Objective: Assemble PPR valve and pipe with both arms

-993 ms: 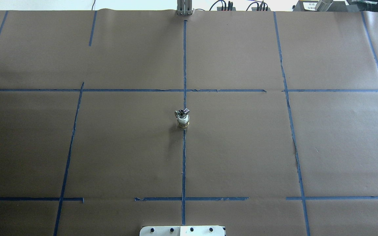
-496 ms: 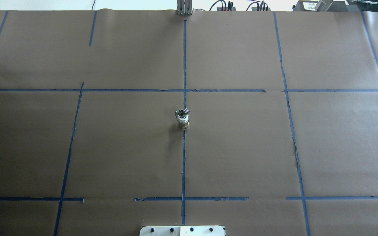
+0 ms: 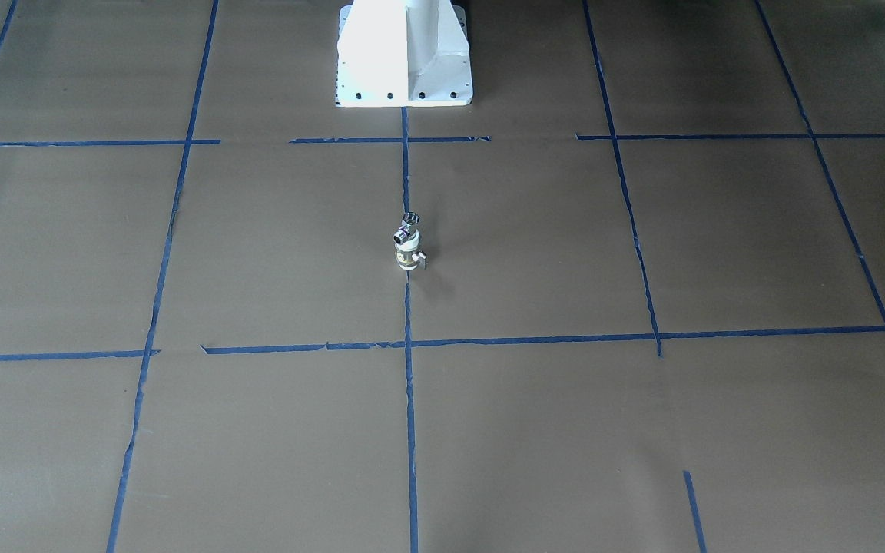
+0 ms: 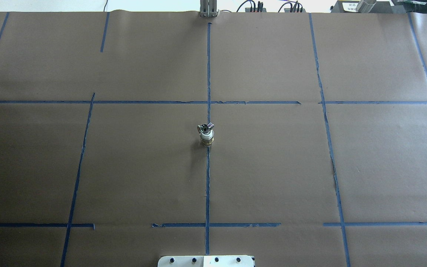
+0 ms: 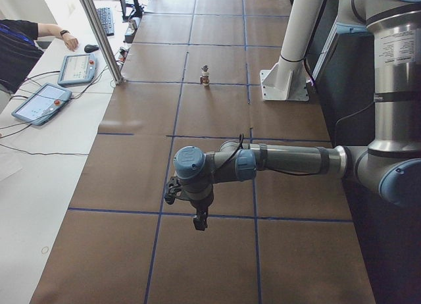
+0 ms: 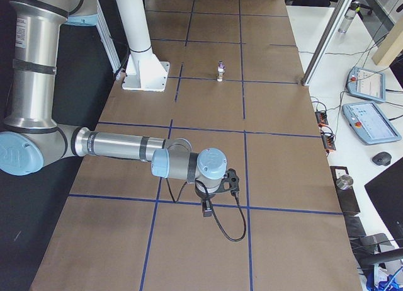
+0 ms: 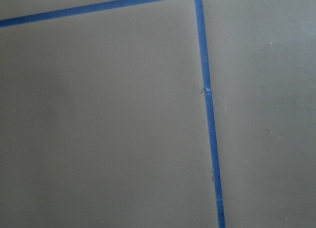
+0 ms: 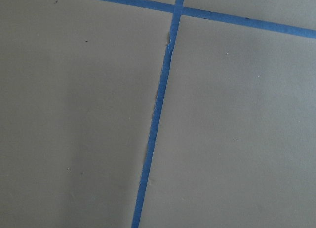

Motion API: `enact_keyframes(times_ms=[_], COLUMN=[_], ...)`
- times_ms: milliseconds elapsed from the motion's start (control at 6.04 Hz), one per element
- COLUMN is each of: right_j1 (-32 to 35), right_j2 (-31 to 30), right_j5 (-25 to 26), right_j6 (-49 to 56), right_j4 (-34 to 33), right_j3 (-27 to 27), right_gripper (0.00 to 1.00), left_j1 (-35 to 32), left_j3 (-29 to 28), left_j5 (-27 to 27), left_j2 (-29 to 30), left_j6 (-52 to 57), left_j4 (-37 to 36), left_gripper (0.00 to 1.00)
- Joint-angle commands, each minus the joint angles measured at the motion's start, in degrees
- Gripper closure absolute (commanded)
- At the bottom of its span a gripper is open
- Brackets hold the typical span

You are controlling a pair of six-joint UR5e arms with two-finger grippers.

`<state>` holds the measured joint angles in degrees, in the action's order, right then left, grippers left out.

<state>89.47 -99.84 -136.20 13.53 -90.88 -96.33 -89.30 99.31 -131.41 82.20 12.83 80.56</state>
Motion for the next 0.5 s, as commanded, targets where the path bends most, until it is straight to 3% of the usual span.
enact_keyframes(times_ms=[0, 331], right_j1=[0.0, 0.0], right_j2=[0.0, 0.0], right_j5=[0.0, 0.0], right_j6=[-0.1, 0.0], right_j4=[0.0, 0.0], right_j3=[0.0, 0.0], right_gripper=[0.00, 0.00], left_j1=[0.0, 0.0], left_j3=[0.0, -0.1], left_j5=[0.0, 0.0], left_j2=[0.0, 0.0], left_j6=[0.0, 0.0], left_j4=[0.0, -0.2], left_gripper=[0.00, 0.00])
